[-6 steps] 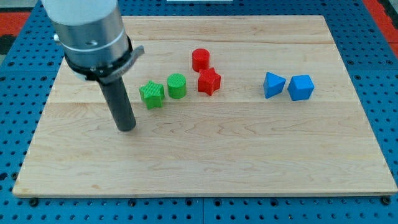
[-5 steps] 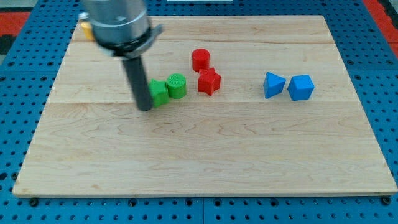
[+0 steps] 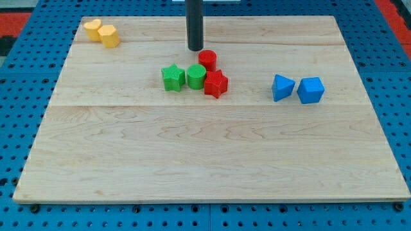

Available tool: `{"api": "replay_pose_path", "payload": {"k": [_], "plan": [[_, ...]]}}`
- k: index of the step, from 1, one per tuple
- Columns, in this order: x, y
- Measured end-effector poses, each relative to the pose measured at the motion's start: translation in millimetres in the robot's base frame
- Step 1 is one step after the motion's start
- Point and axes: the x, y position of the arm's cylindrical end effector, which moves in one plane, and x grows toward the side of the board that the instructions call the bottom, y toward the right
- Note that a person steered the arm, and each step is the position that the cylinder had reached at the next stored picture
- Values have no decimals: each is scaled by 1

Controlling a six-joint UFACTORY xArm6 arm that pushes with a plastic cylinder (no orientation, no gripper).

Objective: Push red star along with red circle towards bottom left

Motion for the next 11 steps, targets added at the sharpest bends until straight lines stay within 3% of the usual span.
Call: {"api": "replay_pose_path", "payload": {"k": [3, 6, 7, 8, 9, 11], "plan": [[45, 56], [175, 53], [200, 63], [203, 114], [215, 113], [213, 32]]}}
